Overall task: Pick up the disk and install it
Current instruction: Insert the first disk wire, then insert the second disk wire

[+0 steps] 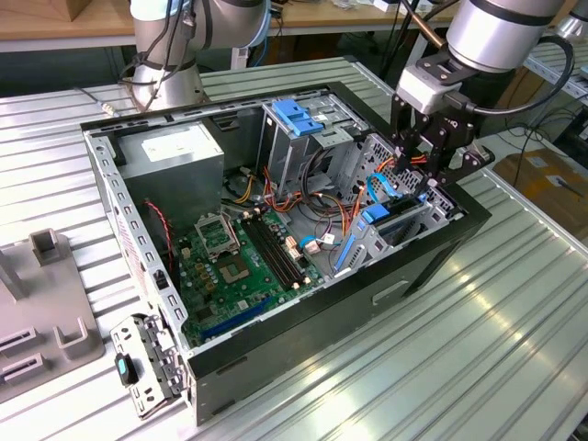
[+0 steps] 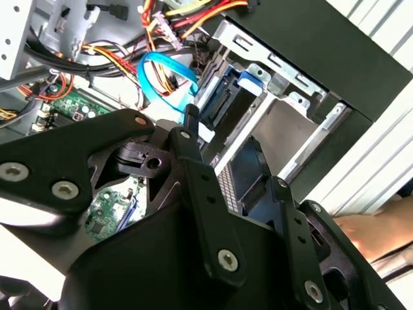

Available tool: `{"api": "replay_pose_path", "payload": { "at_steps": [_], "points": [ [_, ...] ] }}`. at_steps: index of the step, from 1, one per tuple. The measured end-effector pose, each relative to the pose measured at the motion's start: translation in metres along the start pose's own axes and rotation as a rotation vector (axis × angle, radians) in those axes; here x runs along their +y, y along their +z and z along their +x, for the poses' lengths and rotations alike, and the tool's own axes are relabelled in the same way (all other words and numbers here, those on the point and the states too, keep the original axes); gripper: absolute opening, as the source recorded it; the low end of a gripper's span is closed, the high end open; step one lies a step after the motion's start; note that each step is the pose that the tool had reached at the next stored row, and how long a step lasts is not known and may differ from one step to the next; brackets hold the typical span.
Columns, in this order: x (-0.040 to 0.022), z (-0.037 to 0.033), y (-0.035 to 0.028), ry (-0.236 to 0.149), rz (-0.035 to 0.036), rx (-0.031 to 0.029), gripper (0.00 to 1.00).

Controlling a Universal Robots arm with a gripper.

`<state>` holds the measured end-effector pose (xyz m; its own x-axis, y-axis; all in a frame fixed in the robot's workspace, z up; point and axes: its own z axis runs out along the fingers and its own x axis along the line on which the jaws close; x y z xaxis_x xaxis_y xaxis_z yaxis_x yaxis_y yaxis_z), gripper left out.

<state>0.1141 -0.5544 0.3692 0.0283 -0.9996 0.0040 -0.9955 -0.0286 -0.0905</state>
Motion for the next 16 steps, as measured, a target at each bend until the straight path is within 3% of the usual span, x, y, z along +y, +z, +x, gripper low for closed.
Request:
{"api": "replay_pose_path", "payload": {
  "at_steps": [4,16],
  "points": [
    [-0.0004,0.0001,0.0007,0.013,-0.0177,0.0224,0.48],
    [-0.0005,-0.0006,0.0005,0.017,-0.019,0.0238,0.48]
  ]
}}
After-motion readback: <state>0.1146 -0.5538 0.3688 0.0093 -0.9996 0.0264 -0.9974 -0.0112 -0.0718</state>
